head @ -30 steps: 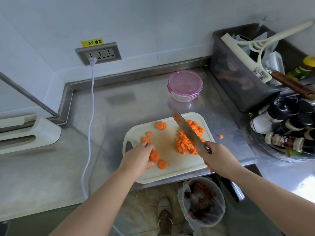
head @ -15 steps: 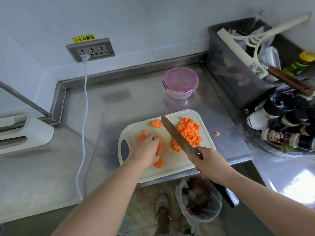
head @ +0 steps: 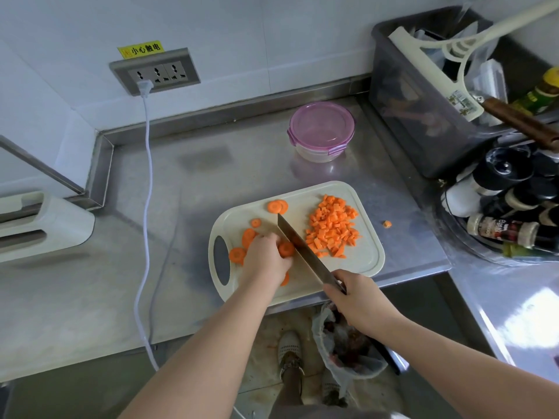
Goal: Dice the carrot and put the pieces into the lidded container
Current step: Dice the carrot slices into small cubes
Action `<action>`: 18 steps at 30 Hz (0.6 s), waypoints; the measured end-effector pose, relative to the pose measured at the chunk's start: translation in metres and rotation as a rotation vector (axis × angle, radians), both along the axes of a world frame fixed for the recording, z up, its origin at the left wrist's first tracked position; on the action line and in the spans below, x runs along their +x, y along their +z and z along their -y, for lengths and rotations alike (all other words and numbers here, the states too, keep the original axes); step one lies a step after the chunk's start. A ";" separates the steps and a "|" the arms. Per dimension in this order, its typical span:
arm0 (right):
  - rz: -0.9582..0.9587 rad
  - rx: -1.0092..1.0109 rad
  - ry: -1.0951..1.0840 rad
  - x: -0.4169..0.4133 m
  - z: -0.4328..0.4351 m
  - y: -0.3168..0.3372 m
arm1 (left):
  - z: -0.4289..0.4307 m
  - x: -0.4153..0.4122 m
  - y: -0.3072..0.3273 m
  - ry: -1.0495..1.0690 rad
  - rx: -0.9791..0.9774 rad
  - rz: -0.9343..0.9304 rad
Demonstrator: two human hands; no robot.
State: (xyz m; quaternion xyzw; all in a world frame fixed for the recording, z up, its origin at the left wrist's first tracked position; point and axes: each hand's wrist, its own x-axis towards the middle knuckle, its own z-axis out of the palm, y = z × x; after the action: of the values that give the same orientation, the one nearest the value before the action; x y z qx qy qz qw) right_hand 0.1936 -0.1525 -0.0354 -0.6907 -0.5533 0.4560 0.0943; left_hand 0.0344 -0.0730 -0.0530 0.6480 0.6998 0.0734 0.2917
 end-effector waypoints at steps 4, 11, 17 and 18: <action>0.021 0.012 0.002 0.001 0.002 0.000 | 0.006 0.006 0.001 0.136 -0.008 0.144; 0.060 0.028 0.037 0.004 0.002 0.001 | 0.013 0.006 -0.002 0.090 -0.002 0.097; 0.046 -0.002 0.036 0.008 -0.003 0.003 | 0.034 -0.018 -0.003 -0.265 0.148 -0.364; 0.044 -0.001 0.035 0.007 -0.003 0.003 | 0.036 -0.021 -0.003 -0.270 0.155 -0.365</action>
State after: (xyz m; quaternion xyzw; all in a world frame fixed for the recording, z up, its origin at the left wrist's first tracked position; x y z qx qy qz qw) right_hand 0.2004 -0.1492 -0.0324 -0.6907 -0.5671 0.4426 0.0734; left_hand 0.0130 -0.1087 -0.0564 0.7587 0.6401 -0.0310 0.1171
